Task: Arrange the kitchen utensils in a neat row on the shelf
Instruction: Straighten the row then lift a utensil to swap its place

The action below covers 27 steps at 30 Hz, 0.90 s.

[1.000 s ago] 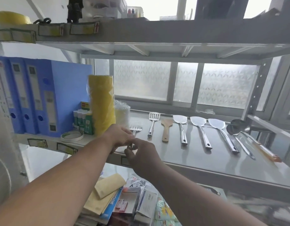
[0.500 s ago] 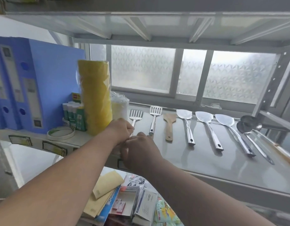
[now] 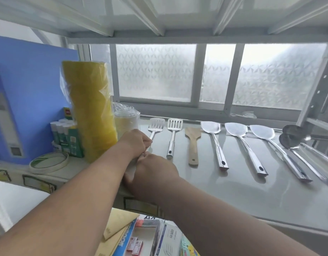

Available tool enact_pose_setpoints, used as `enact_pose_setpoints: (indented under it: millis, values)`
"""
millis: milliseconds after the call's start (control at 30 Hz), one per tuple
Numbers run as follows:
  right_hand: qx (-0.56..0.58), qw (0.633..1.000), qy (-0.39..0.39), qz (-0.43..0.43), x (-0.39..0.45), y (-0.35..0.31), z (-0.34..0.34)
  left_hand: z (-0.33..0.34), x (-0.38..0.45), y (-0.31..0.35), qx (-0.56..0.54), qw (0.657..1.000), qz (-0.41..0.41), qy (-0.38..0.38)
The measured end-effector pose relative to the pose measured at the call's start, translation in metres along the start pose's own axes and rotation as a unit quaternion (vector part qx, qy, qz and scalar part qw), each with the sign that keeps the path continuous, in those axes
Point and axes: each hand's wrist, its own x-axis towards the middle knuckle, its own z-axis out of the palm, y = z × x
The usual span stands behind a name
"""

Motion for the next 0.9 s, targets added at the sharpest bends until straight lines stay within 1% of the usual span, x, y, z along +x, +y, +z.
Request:
enact_pose_setpoints:
  millis: [67,200,333,400,600,700,900]
  values:
    - [-0.007,1.000,-0.008,0.012,0.002,0.001,0.000,0.001,0.005,0.001,0.007,1.000,0.000,-0.006]
    - [-0.014,0.999,0.002,0.038,0.011,0.005,0.005,0.003,0.014,0.003,0.017,1.000,-0.005,-0.002]
    - [-0.044,0.999,0.008,0.026,0.015,0.006,0.011,0.007,0.024,-0.002,0.037,0.999,0.003,0.007]
    - [-0.054,0.998,0.009,0.033,0.019,0.008,0.015,0.008,0.027,-0.003,0.032,0.999,0.000,0.008]
    - [-0.031,0.996,0.007,0.083,0.025,0.010,0.021,0.011,0.031,-0.002,0.039,0.999,0.006,-0.010]
    - [-0.025,0.996,0.005,0.085,0.025,0.010,0.021,0.011,0.033,-0.002,0.054,0.998,0.007,-0.007]
    - [-0.021,0.997,-0.004,0.072,0.025,0.009,0.019,0.012,0.031,-0.004,0.006,1.000,0.022,0.002]
